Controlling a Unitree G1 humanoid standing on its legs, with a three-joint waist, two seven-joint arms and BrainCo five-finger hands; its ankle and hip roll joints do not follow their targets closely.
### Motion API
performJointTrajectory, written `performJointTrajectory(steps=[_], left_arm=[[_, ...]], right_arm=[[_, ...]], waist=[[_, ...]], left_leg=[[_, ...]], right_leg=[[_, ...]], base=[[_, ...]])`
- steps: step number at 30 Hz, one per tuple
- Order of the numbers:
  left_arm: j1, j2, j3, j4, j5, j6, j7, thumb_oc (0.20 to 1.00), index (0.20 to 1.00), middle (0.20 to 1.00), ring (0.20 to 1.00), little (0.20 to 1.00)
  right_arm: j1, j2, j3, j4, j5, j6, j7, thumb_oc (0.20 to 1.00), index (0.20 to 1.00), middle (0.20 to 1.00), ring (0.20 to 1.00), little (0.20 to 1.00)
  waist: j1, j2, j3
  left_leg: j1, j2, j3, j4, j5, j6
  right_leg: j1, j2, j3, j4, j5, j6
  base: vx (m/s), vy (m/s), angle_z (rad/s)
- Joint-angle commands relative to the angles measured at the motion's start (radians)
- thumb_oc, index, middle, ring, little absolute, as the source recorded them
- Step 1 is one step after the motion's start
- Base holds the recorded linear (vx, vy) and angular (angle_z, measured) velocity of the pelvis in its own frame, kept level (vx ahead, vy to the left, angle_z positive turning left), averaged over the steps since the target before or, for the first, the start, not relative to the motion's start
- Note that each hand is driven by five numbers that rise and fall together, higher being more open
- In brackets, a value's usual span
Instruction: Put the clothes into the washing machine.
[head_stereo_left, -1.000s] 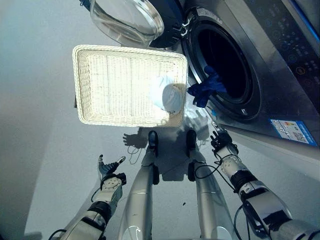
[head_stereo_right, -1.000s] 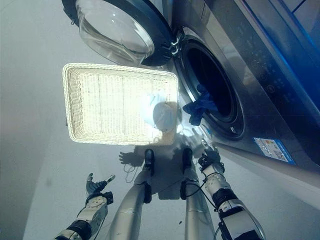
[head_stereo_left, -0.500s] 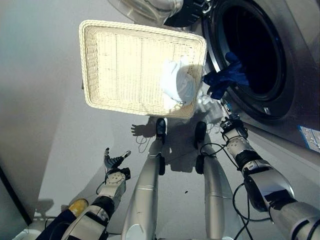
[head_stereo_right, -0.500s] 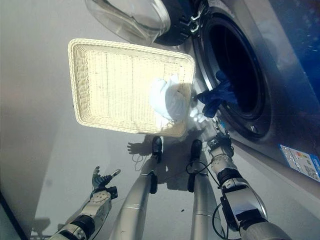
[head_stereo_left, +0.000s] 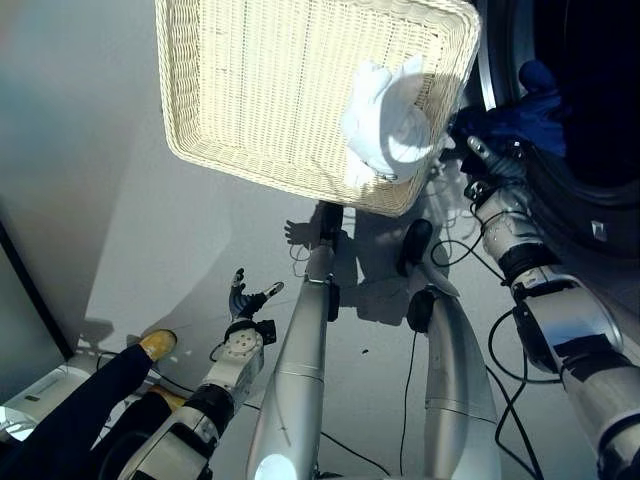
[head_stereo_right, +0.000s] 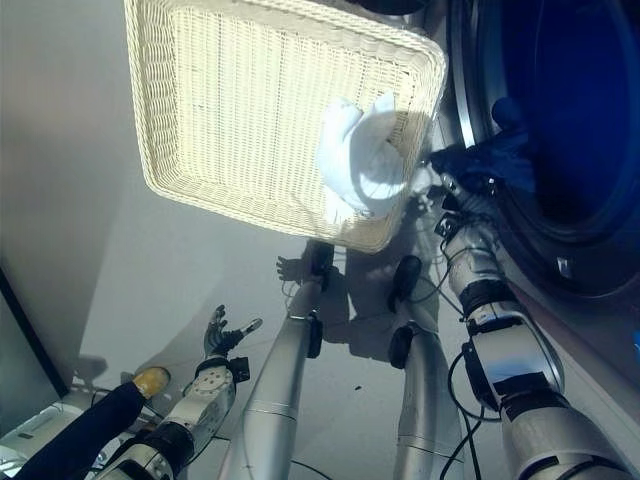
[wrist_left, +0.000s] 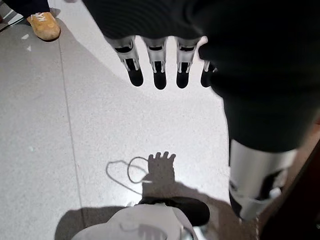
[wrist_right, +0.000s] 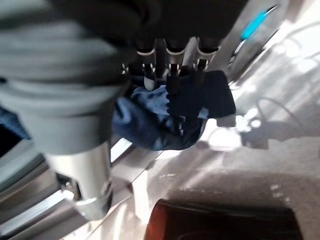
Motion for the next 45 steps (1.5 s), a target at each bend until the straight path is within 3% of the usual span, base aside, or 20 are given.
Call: performJointTrajectory(steps=[1, 6, 8, 19, 20, 25, 27, 28, 29, 31, 33, 34, 35, 36, 38, 40, 42, 43, 44, 45], left_arm=[[0.088, 0.017, -0.011, -0.037, -0.029, -0.037, -0.001, 1.0, 1.0, 1.0, 1.0, 1.0], [0.107, 0.025, -0.022, -0.059, -0.031, -0.042, 0.001, 1.0, 1.0, 1.0, 1.0, 1.0], [0.114, 0.022, -0.016, -0.063, -0.032, -0.055, 0.003, 1.0, 1.0, 1.0, 1.0, 1.0], [0.14, -0.005, -0.003, -0.039, -0.012, -0.064, 0.002, 1.0, 1.0, 1.0, 1.0, 1.0], [0.143, -0.01, 0.002, -0.03, -0.007, -0.062, 0.006, 1.0, 1.0, 1.0, 1.0, 1.0], [0.142, 0.008, 0.013, -0.025, -0.009, -0.04, 0.011, 1.0, 1.0, 1.0, 1.0, 1.0], [0.14, 0.04, 0.029, -0.019, -0.015, -0.01, 0.003, 1.0, 1.0, 1.0, 1.0, 1.0], [0.139, 0.043, 0.03, -0.018, -0.016, -0.008, 0.001, 1.0, 1.0, 1.0, 1.0, 1.0], [0.134, 0.056, 0.036, -0.009, -0.023, 0.003, -0.003, 1.0, 1.0, 1.0, 1.0, 1.0], [0.128, 0.063, 0.038, -0.001, -0.031, 0.01, -0.007, 1.0, 1.0, 1.0, 1.0, 1.0], [0.125, 0.065, 0.036, 0.001, -0.034, 0.014, -0.007, 1.0, 1.0, 1.0, 1.0, 1.0], [0.118, 0.071, 0.035, 0.006, -0.038, 0.02, -0.01, 1.0, 1.0, 1.0, 1.0, 1.0], [0.103, 0.082, 0.031, 0.011, -0.046, 0.033, -0.017, 1.0, 1.0, 1.0, 1.0, 1.0], [0.101, 0.092, 0.024, 0.011, -0.052, 0.035, -0.02, 1.0, 1.0, 1.0, 1.0, 1.0], [0.098, 0.095, 0.022, 0.01, -0.056, 0.034, -0.021, 1.0, 1.0, 1.0, 1.0, 1.0], [0.095, 0.108, 0.006, 0.004, -0.069, 0.04, -0.024, 1.0, 1.0, 1.0, 1.0, 1.0], [0.095, 0.11, 0.005, -0.001, -0.071, 0.044, -0.028, 1.0, 1.0, 1.0, 1.0, 1.0], [0.092, 0.115, -0.001, -0.003, -0.067, 0.048, -0.03, 1.0, 1.0, 1.0, 1.0, 1.0], [0.089, 0.117, -0.002, -0.004, -0.068, 0.051, -0.031, 1.0, 1.0, 1.0, 1.0, 1.0], [0.085, 0.122, -0.006, -0.007, -0.074, 0.054, -0.029, 1.0, 1.0, 1.0, 1.0, 1.0]], right_arm=[[-0.005, -0.064, -0.014, -0.118, 0.307, -0.117, 0.08, 1.0, 1.0, 1.0, 1.0, 1.0], [-0.017, -0.042, -0.052, -0.193, 0.455, -0.214, 0.161, 1.0, 1.0, 1.0, 1.0, 1.0], [-0.036, -0.038, -0.064, -0.253, 0.493, -0.262, 0.188, 0.2, 0.2, 0.2, 0.2, 0.2], [0.013, -0.044, -0.127, -0.481, 0.536, -0.389, 0.213, 0.2, 0.2, 0.2, 0.2, 0.2], [0.026, -0.062, -0.149, -0.535, 0.471, -0.486, 0.138, 0.2, 0.2, 0.2, 0.2, 0.2], [0.031, -0.133, -0.204, -0.587, 0.348, -0.604, -0.015, 0.2, 0.2, 0.2, 0.2, 0.2], [0.018, -0.225, -0.244, -0.581, 0.223, -0.752, -0.228, 0.2, 0.2, 0.2, 0.2, 0.2], [0.015, -0.234, -0.245, -0.577, 0.205, -0.776, -0.265, 0.2, 0.2, 0.2, 0.2, 0.2], [0.007, -0.283, -0.265, -0.534, 0.191, -0.834, -0.396, 0.2, 0.2, 0.2, 0.2, 0.2], [0.003, -0.315, -0.273, -0.486, 0.197, -0.857, -0.494, 0.2, 0.2, 0.2, 0.2, 0.2], [0.003, -0.33, -0.275, -0.461, 0.213, -0.854, -0.515, 0.2, 0.2, 0.2, 0.2, 0.2], [0.007, -0.364, -0.275, -0.398, 0.276, -0.83, -0.565, 0.485, 0.485, 0.485, 0.485, 0.485], [0.018, -0.412, -0.267, -0.285, 0.508, -0.758, -0.578, 1.0, 1.0, 1.0, 1.0, 1.0], [0.037, -0.437, -0.255, -0.2, 0.718, -0.675, -0.504, 1.0, 1.0, 1.0, 1.0, 1.0], [0.039, -0.443, -0.251, -0.167, 0.799, -0.643, -0.457, 1.0, 1.0, 1.0, 1.0, 1.0], [0.074, -0.434, -0.243, -0.099, 0.971, -0.487, -0.368, 1.0, 1.0, 1.0, 1.0, 1.0], [0.09, -0.413, -0.247, -0.099, 1.022, -0.42, -0.35, 1.0, 1.0, 1.0, 1.0, 1.0], [0.128, -0.372, -0.261, -0.094, 1.022, -0.293, -0.331, 1.0, 1.0, 1.0, 1.0, 1.0], [0.133, -0.358, -0.252, -0.106, 1.022, -0.258, -0.332, 1.0, 1.0, 1.0, 1.0, 1.0], [0.145, -0.328, -0.246, -0.122, 1.022, -0.164, -0.294, 1.0, 1.0, 1.0, 1.0, 1.0]], waist=[[0.011, 0.134, -0.028], [0.005, 0.132, -0.028], [0.008, 0.137, -0.028], [-0.038, 0.121, -0.028], [-0.055, 0.108, -0.028], [-0.082, 0.083, -0.028], [-0.101, 0.058, -0.028], [-0.102, 0.056, -0.028], [-0.109, 0.046, -0.028], [-0.113, 0.041, -0.028], [-0.113, 0.039, -0.028], [-0.115, 0.037, -0.028], [-0.116, 0.033, -0.028], [-0.117, 0.03, -0.028], [-0.115, 0.031, -0.028], [-0.113, 0.032, -0.028], [-0.111, 0.036, -0.028], [-0.109, 0.04, -0.028], [-0.107, 0.042, -0.028], [-0.107, 0.044, -0.028]], left_leg=[[-0.041, -0.019, 0.048, -0.071, 0.063, 0.05], [-0.022, -0.029, 0.041, -0.068, 0.042, 0.043], [-0.025, -0.021, 0.041, -0.087, 0.069, 0.046], [0.08, -0.02, 0.064, -0.171, 0.083, 0.041], [0.117, -0.02, 0.073, -0.19, 0.082, 0.041], [0.178, -0.024, 0.077, -0.207, 0.074, 0.043], [0.224, -0.031, 0.079, -0.21, 0.062, 0.049], [0.227, -0.031, 0.079, -0.21, 0.061, 0.049], [0.243, -0.035, 0.08, -0.207, 0.054, 0.051], [0.252, -0.038, 0.08, -0.203, 0.05, 0.053], [0.255, -0.04, 0.08, -0.201, 0.047, 0.054], [0.258, -0.043, 0.08, -0.197, 0.045, 0.056], [0.256, -0.047, 0.079, -0.193, 0.054, 0.065], [0.263, -0.053, 0.08, -0.192, 0.044, 0.069], [0.257, -0.053, 0.079, -0.195, 0.054, 0.072], [0.271, -0.061, 0.077, -0.202, 0.045, 0.079], [0.272, -0.064, 0.078, -0.205, 0.045, 0.082], [0.274, -0.071, 0.075, -0.206, 0.044, 0.087], [0.275, -0.072, 0.076, -0.207, 0.043, 0.089], [0.271, -0.075, 0.075, -0.205, 0.043, 0.092]], right_leg=[[-0.054, 0.001, -0.018, 0.169, -0.087, 0.106], [-0.036, 0.006, -0.001, 0.174, -0.109, 0.113], [-0.039, 0.015, -0.012, 0.147, -0.08, 0.107], [0.062, 0.047, 0.004, 0.005, -0.033, 0.11], [0.102, 0.055, 0.01, -0.038, -0.02, 0.112], [0.161, 0.066, 0.022, -0.085, 0.004, 0.119], [0.21, 0.073, 0.027, -0.115, 0.019, 0.125], [0.214, 0.074, 0.028, -0.117, 0.021, 0.125], [0.231, 0.075, 0.028, -0.124, 0.026, 0.128], [0.239, 0.075, 0.028, -0.125, 0.028, 0.129], [0.242, 0.074, 0.028, -0.125, 0.03, 0.13], [0.246, 0.073, 0.026, -0.126, 0.035, 0.131], [0.244, 0.071, 0.023, -0.134, 0.056, 0.128], [0.251, 0.067, 0.023, -0.137, 0.054, 0.129], [0.247, 0.069, 0.021, -0.145, 0.066, 0.126], [0.262, 0.066, 0.019, -0.157, 0.062, 0.127], [0.264, 0.065, 0.018, -0.162, 0.063, 0.127], [0.266, 0.065, 0.019, -0.161, 0.06, 0.127], [0.266, 0.062, 0.017, -0.164, 0.061, 0.127], [0.263, 0.063, 0.02, -0.164, 0.062, 0.127]], base=[[0.02, -0.049, 0.05], [0.01, -0.004, 0.01], [-0.06, 0.041, -0.09], [-0.02, 0.056, -0.13], [-0.03, 0.062, -0.14], [-0.01, 0.025, -0.13], [-0.01, -0.003, -0.09], [0.0, 0.0, 0.0], [0.0, 0.0, 0.0], [0.01, -0.003, 0.02], [0.01, -0.007, 0.04], [0.01, -0.022, 0.05], [0.04, -0.036, 0.08], [0.03, -0.026, 0.06], [0.01, -0.017, 0.14], [0.02, -0.021, 0.11], [0.03, -0.005, 0.11], [0.04, -0.002, 0.1], [0.01, 0.004, 0.05], [0.0, 0.008, 0.06]])
